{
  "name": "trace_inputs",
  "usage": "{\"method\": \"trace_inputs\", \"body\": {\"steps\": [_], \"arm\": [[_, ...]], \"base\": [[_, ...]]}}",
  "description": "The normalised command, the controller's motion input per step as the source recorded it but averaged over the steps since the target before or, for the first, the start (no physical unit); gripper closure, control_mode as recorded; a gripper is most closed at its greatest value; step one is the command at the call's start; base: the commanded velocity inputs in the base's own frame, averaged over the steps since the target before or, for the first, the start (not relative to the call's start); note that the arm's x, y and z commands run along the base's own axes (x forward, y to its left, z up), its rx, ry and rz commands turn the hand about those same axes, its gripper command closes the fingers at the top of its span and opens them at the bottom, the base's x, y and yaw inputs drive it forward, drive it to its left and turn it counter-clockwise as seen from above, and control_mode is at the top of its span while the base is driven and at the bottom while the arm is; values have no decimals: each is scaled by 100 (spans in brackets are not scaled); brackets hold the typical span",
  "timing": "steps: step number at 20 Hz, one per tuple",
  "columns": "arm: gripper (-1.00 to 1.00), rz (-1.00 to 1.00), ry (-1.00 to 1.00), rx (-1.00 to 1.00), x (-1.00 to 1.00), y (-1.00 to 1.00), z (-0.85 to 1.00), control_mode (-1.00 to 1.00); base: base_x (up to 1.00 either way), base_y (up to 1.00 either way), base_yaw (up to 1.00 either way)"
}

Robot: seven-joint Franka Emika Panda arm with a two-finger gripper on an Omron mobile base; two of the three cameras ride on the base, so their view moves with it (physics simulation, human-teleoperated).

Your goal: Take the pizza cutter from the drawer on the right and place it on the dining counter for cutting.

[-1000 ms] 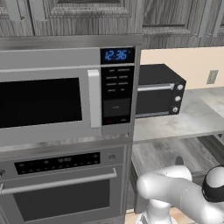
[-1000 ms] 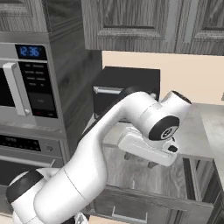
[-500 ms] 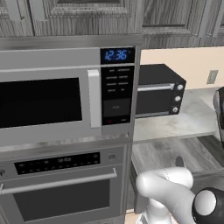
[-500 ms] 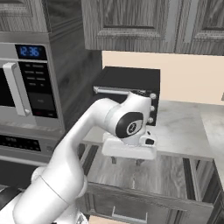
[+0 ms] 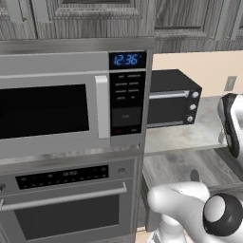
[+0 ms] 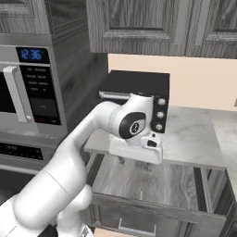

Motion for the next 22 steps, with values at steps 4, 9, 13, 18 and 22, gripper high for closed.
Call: {"method": "trace_inputs", "body": {"steps": [4,9,13,18,22], "arm": [[-100,-13,9,-9,18,0,-4,-100],[-100,-4,0,-2,44,7,-16,-100],[-100,0,-2,0,40,2,-41,-100],[-100,0,-16,0,18,0,-45,-100],[-100,0,-25,0,0,0,-51,-100]], "base": [[0,0,0],[0,0,0],[0,0,0],[0,0,0],[0,0,0]]}}
